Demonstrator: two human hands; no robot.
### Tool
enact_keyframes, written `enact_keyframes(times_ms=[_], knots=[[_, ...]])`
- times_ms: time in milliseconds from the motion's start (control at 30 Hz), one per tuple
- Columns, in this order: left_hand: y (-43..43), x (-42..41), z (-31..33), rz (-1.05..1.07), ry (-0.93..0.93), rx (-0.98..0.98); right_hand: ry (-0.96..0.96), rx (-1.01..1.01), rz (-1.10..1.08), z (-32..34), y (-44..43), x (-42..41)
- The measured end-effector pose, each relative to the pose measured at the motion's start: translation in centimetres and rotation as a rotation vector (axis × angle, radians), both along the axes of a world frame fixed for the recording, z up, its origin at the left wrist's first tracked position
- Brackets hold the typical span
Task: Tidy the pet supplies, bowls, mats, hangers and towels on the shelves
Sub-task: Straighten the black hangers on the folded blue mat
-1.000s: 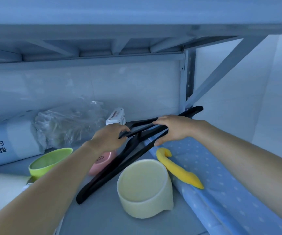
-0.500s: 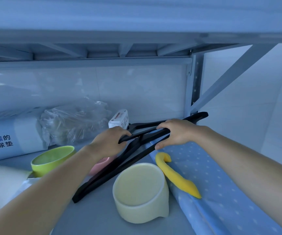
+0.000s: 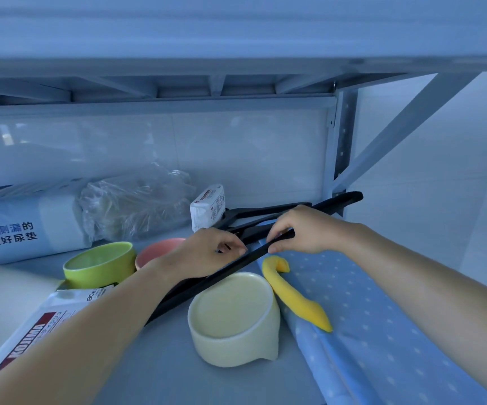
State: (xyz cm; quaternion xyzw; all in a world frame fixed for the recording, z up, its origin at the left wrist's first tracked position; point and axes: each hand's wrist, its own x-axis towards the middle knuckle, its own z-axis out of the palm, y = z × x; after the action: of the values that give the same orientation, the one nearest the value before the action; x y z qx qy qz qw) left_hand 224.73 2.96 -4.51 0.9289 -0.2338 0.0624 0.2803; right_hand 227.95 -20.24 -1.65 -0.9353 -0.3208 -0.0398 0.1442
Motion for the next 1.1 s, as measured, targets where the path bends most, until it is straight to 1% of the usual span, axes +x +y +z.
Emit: enact_keyframes(times_ms=[67,200,333,533,667,867,1000,1100], knots=[[-0.2,-0.5,0.0,-0.013,0.009,-0.008,-0.003,-0.004,0.027,0.0,0.2,-0.4],[-0.5,-1.3,0.1,0.017,0.013,-0.014,-0.067,0.095,0.030,0.0,0.1,-0.7],[-0.9,-2.4,0.4,0.029,-0.004,-0.006,-0.098,0.139,0.043,0.1,-0.6,-1.0],[-2.1,-3.8,1.8,0.133,-0.167,0.088,-0.124,0.268,0.058,0.3,-2.3,-1.6],[-3.2,-5.0,3.2,0.178,-0.257,0.205,-0.134,0.393,0.057,0.0,-3.2,-2.3],[-4.9,-7.5,4.1,0.188,-0.394,0.191,-0.198,0.447,0.098,0.7,-4.7,-4.0],[-5.7,-8.6,3.7,0.157,-0.474,0.183,-0.192,0.464,0.129,0.8,-5.9,-5.0],[-5.9,-9.0,2.4,0.142,-0.452,0.194,-0.136,0.460,0.153,0.0,-6.5,-5.2]])
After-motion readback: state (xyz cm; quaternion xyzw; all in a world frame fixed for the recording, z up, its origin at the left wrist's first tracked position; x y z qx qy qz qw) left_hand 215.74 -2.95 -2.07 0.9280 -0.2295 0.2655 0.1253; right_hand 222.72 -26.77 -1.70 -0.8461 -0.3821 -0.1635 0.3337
